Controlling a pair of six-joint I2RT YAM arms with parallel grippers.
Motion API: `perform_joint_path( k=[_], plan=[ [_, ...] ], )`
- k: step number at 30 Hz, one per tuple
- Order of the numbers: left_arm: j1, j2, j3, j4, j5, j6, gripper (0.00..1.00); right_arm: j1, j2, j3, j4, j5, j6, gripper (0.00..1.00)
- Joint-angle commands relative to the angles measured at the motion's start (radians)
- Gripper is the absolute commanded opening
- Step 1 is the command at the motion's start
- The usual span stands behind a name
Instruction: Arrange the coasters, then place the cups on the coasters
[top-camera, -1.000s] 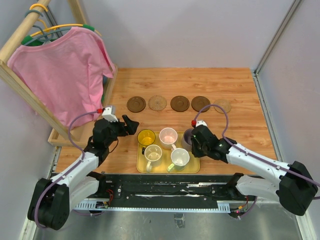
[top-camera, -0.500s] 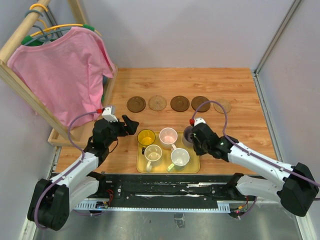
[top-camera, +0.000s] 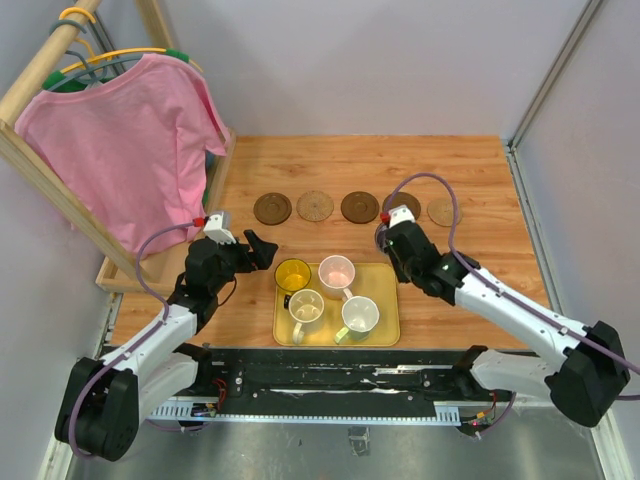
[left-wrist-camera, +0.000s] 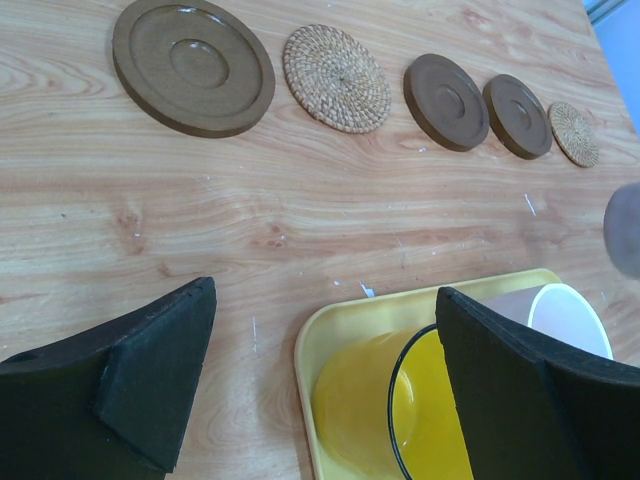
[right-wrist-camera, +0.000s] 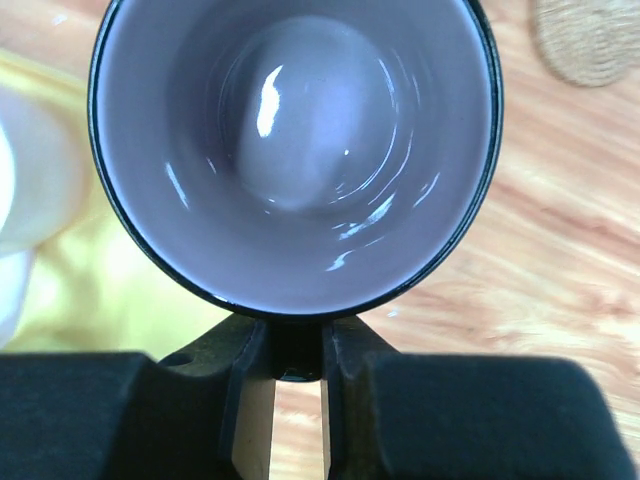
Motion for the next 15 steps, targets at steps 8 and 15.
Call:
perform_joint_path(
  k=[8,15],
  plan=[
    [-0.009,-0.006,0.016,0.032,-0.016,-0.006,0.95,-0.458,0.152,0.142,0.240,-0.076,-0.216,0.01],
    [-0.009,-0.008,0.034,0.009,-0.022,0.001,0.95,-0.659,0.304,0.231,0.290,-0.223,-0.234,0.01]
  ],
)
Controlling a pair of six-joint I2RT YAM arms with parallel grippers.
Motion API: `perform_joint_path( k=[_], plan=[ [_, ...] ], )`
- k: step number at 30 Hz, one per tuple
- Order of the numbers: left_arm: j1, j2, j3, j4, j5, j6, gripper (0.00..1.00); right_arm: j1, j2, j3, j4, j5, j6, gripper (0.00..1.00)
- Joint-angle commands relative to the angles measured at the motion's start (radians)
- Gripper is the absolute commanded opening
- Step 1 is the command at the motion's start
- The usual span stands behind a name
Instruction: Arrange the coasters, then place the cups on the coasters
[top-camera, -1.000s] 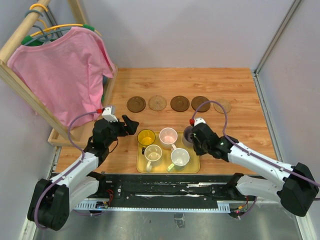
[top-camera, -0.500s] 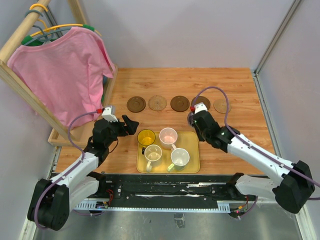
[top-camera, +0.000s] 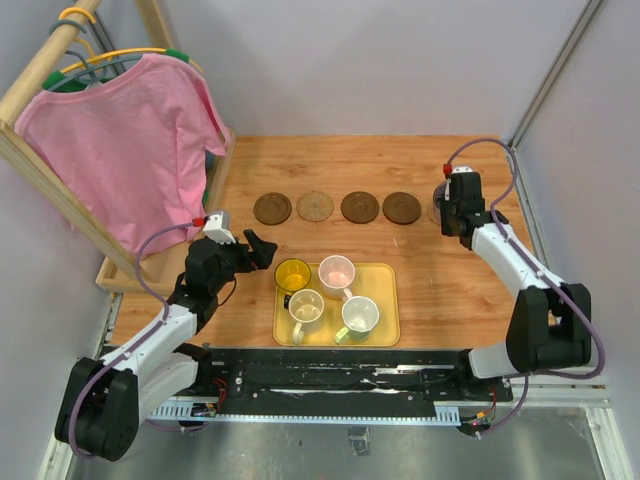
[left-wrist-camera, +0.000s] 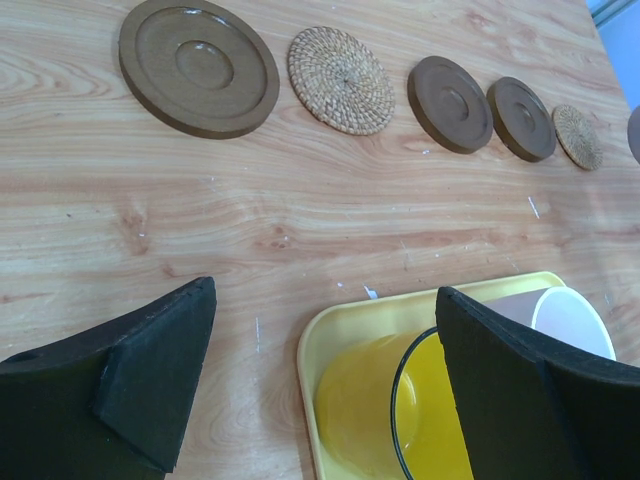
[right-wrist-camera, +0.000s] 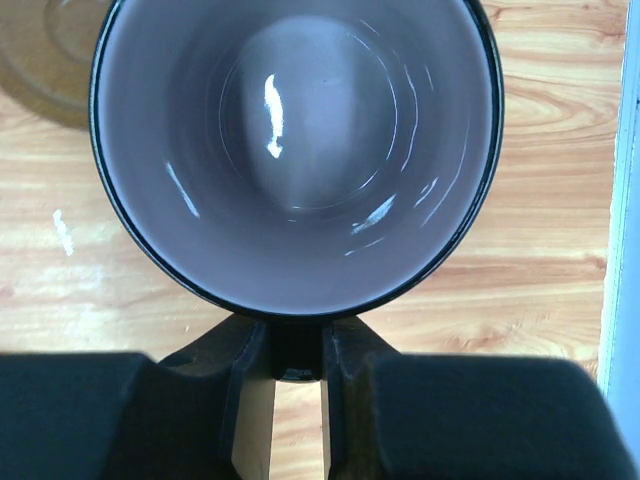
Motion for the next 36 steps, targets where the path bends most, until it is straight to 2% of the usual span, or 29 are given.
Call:
perform_joint_path(
  k=[1,6,13,36],
  plan=[
    [-0.008,-0.008,0.034,0.011,-0.014,-0.003,0.95,-0.088,0.073,0.102,0.102,-0.107,-0.043,0.01],
    [-0.009,-0.009,0.033,0.009,-0.018,-0.006,0.95,-0.141,0.155,0.168,0.114,-0.165,-0.058,0.01],
    [-0.009,-0.016,0.025,0.002,-0.019,-0.013,0.95,-0.211,0.221,0.176,0.163,-0.265,-0.038,0.01],
    [-0.009,-0.011,0.025,0.001,-0.017,-0.018,0.95,-0.222,0.326,0.186,0.171,-0.275,-0.024,0.01]
  ],
)
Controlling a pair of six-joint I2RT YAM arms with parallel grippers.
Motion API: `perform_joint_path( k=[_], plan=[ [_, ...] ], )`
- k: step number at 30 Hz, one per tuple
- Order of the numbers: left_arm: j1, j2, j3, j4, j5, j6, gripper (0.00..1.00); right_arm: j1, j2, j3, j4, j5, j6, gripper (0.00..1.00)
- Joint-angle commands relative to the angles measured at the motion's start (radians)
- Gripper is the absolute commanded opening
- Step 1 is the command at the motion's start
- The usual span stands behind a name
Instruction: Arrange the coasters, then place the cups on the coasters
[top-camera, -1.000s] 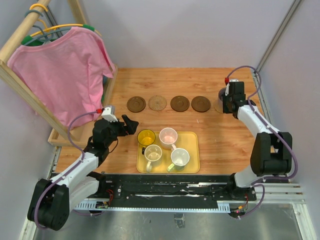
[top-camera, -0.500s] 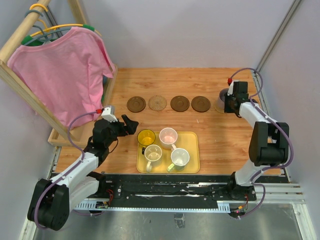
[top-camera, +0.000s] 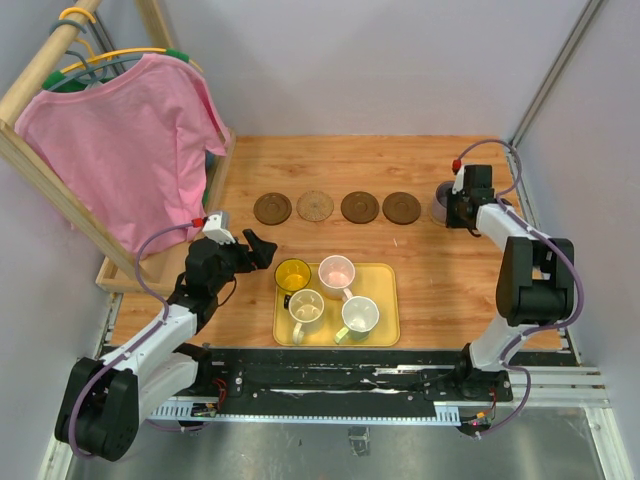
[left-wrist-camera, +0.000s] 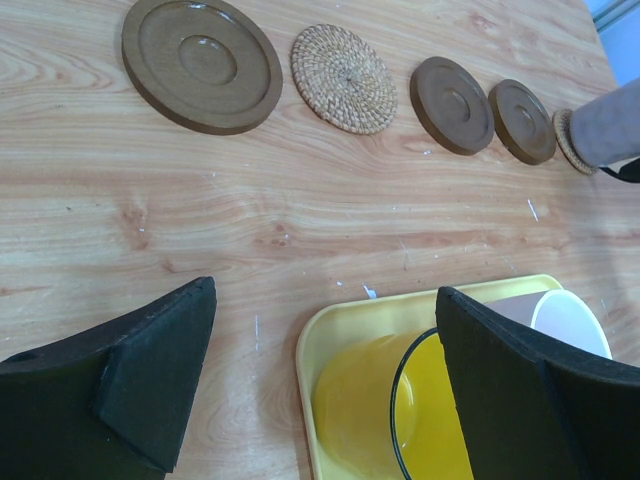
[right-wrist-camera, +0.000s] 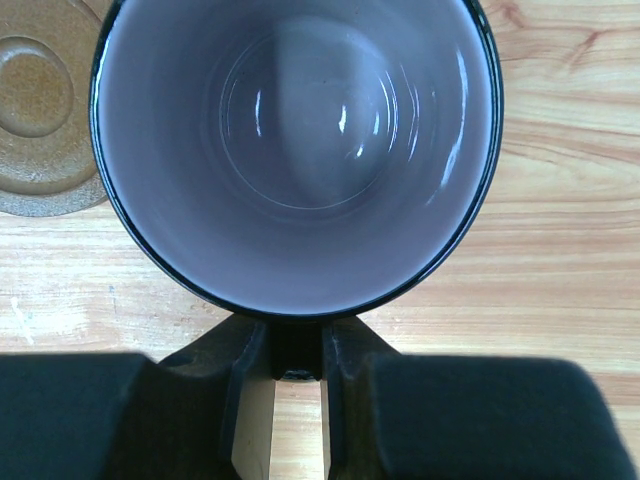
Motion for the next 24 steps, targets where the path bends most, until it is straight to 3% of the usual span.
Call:
perform_joint_path(
  k=[1,10,11,17,19,24],
  plan=[
    [-0.008,-0.011,0.024,0.009,-0.009,0.002,0.95,-0.015,0.008,0.050,0.065,-0.003,0.011,0.01],
    [-0.009,-0.014,0.022,0.007,-0.008,0.003,0.95,-0.023,0.024,0.050,0.064,0.001,0.025,0.02],
    [-0.009,-0.014,0.021,0.006,-0.008,0.003,0.95,-0.024,0.025,0.049,0.064,0.004,0.028,0.05],
    [-0.009,-0.017,0.021,0.003,-0.008,0.003,0.95,-0.025,0.021,0.053,0.051,0.022,0.045,0.50],
    [-0.009,-0.019,0.021,0.001,-0.007,0.003,0.95,-0.025,0.017,0.049,0.049,0.022,0.051,0.57],
    [-0.008,-0.027,0.019,-0.003,-0.006,0.001,0.95,-0.024,-0.023,0.028,0.051,0.020,0.063,0.62]
  ],
)
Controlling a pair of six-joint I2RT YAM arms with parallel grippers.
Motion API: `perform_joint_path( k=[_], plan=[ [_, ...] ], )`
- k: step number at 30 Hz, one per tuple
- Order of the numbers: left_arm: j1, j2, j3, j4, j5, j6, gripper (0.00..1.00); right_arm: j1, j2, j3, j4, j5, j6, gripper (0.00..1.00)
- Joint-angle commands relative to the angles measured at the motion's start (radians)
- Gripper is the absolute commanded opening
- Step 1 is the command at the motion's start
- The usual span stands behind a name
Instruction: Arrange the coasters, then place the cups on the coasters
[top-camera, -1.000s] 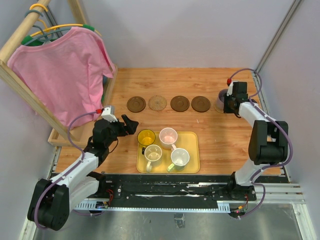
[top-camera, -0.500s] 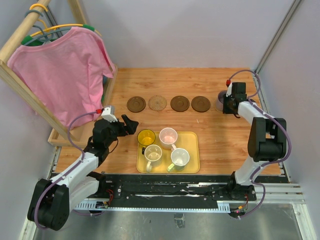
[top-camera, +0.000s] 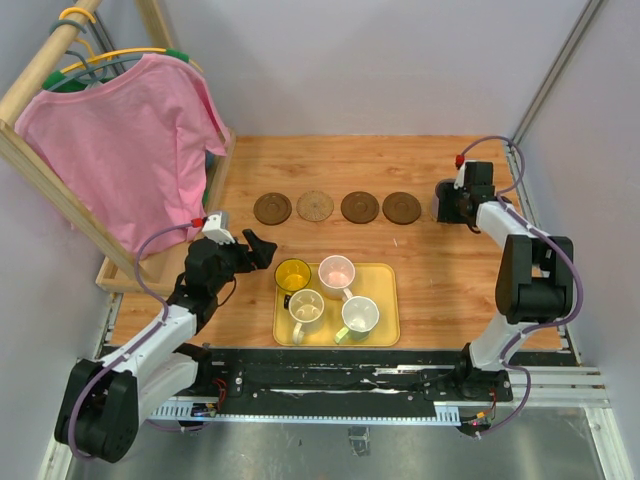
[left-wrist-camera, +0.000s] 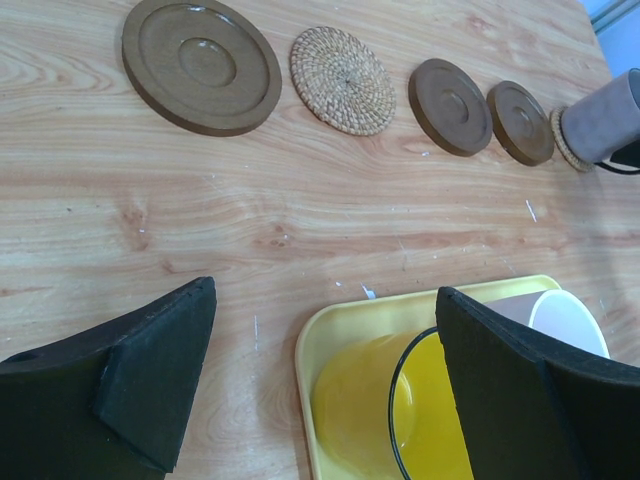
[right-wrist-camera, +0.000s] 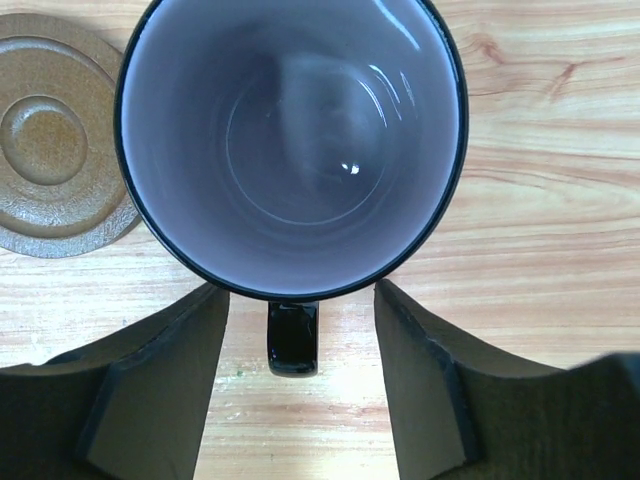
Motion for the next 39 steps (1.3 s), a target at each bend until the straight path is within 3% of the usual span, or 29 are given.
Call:
perform_joint_path(
  k=[1,8,14,21,28,39],
  plan=[
    [-0.009,-0.024,0.019,-0.002,-0.006,0.002,0.95,-0.022,-0.062,-0.002,0.015,0.014,0.026,0.63],
    [-0.009,-0.043,0.017,-0.007,-0.005,0.006,0.95,-0.019,-0.264,-0.102,0.003,0.001,0.117,0.75],
    [-0.009,-0.040,0.014,-0.004,0.001,0.005,0.95,0.034,-0.494,-0.178,-0.112,-0.083,0.205,0.80],
    [-0.009,-0.030,0.014,0.001,0.014,0.003,0.95,0.274,-0.724,-0.319,-0.186,-0.186,0.273,0.83],
    [-0.013,-0.015,0.028,0.004,0.048,0.005,0.95,0.552,-0.797,-0.375,-0.231,-0.179,0.300,0.83],
    [-0.122,-0.033,0.082,-0.061,0.029,0.053,0.95,0.707,-0.927,-0.398,-0.344,-0.173,0.340,0.81]
  ],
)
